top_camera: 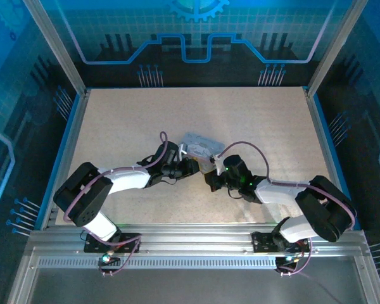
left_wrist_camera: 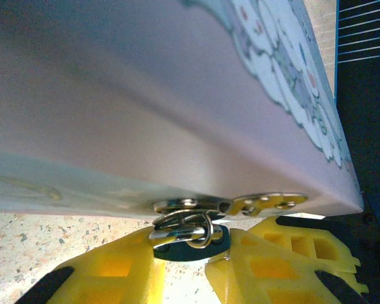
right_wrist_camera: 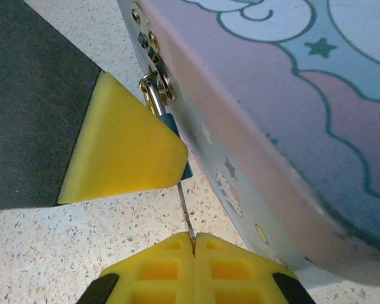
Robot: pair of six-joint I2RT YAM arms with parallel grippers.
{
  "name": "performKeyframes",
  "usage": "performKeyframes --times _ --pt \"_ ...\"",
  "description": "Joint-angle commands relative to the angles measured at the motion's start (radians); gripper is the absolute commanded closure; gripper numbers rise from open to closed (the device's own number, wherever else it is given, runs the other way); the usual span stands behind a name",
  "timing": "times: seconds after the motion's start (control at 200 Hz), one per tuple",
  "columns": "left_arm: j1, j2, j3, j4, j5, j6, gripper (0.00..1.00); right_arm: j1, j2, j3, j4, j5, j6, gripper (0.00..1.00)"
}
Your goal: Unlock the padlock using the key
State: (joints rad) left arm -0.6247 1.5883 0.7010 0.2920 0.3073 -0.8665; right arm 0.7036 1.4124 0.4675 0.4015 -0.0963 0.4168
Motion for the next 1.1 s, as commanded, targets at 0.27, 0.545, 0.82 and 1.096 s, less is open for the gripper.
performKeyframes --times 0.27,0.545,0.82,1.096 --pt "-0.007 -0.040 0.038 -0.001 0.041 -0.018 0.74 0.020 0.045 -0.017 0.285 0.050 -0.014 1.00" --pt "-0.007 -0.042 0.037 0.005 0.048 -0.030 0.74 0.019 0.078 -0.002 0.370 0.027 -0.035 1.00" --pt "-0.007 -0.046 0.038 0.003 0.053 -0.034 0.74 0.017 0.112 0.044 0.409 0.017 -0.047 1.00" --pt "-0.007 -0.046 0.034 0.017 0.061 -0.049 0.74 -0.009 0.138 0.090 0.479 -0.034 -0.004 1.00"
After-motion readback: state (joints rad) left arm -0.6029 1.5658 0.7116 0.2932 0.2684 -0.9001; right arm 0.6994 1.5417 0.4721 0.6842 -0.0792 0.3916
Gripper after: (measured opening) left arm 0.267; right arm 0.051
